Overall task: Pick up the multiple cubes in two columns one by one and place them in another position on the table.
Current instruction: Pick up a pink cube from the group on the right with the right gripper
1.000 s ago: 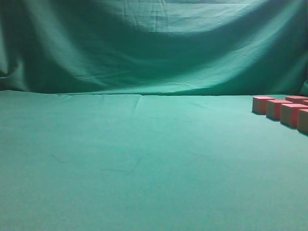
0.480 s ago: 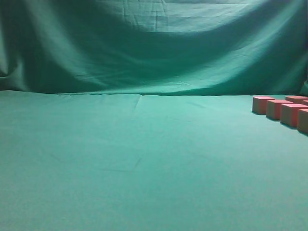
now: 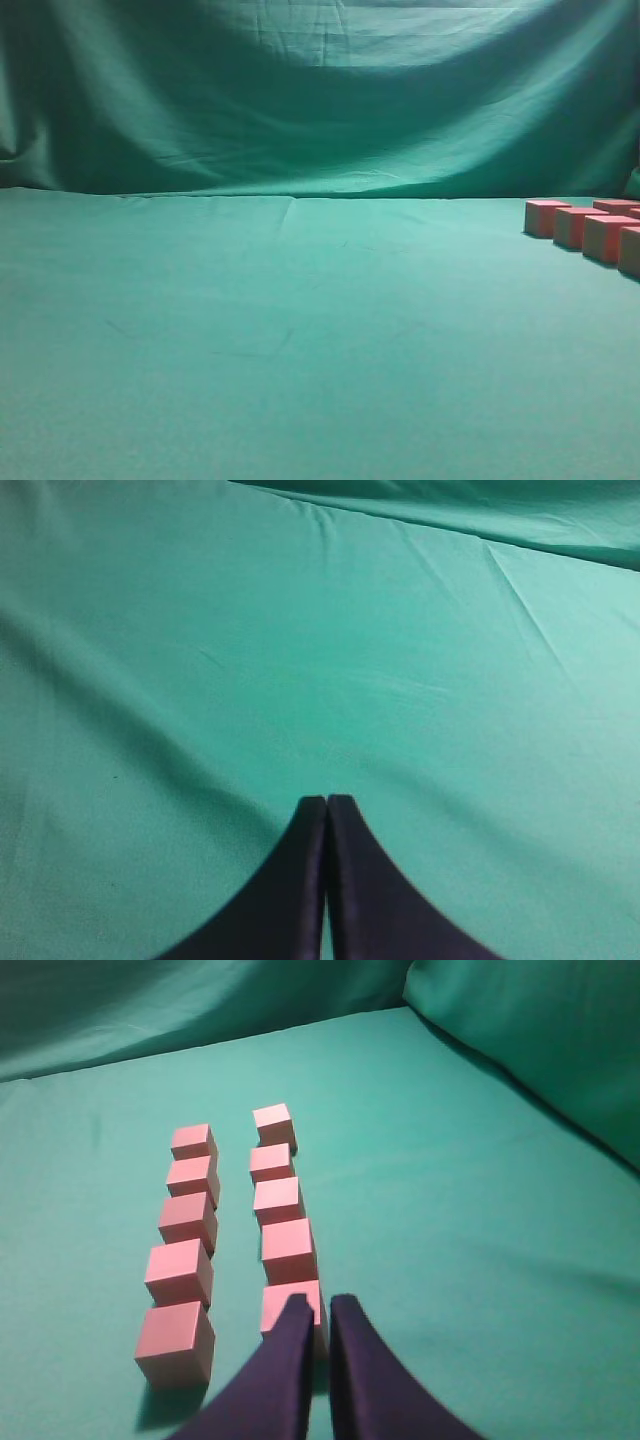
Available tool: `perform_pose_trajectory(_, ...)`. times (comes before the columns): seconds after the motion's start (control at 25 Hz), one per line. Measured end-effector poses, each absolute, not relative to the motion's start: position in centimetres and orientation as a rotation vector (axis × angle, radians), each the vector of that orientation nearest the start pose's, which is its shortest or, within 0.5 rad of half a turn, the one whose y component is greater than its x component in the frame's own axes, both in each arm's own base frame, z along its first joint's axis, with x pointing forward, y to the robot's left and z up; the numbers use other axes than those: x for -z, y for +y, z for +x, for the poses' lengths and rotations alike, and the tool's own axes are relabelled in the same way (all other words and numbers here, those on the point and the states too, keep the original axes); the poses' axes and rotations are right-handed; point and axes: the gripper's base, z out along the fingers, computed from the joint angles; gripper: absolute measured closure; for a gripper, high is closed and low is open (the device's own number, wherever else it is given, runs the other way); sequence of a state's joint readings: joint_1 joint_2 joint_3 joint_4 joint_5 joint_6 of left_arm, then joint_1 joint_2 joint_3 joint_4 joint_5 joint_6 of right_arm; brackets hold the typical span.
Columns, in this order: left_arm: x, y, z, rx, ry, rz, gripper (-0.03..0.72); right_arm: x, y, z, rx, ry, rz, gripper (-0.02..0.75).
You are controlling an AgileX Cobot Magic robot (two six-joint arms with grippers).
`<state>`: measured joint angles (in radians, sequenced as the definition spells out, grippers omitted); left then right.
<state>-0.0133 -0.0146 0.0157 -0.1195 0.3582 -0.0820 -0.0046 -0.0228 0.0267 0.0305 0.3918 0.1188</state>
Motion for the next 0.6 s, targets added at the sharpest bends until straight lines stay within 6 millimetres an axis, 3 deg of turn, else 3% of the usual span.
perform_pose_trajectory(0.12, -17.7, -0.5, 5.3, 0.184, 1.839, -0.137, 0.688, -17.2, 0.2, 5.2, -0.139, 1.856, 0.153, 0.692)
perform_pose_trajectory(0.32, -17.7, -0.5, 5.3, 0.184, 1.839, -0.137, 0.688, -18.4, 0.5, 5.5, -0.331, 1.712, 0.293, 0.692)
perform_pose_trajectory(0.52, -17.7, -0.5, 5.3, 0.184, 1.839, -0.137, 0.688, -19.0, 0.5, 5.5, -0.321, 1.669, 0.269, 0.692)
perform_pose_trajectory(0.6, -17.7, -0.5, 5.3, 0.184, 1.839, -0.137, 0.688, -20.7, 0.5, 5.2, -0.272, 1.637, 0.197, 0.692)
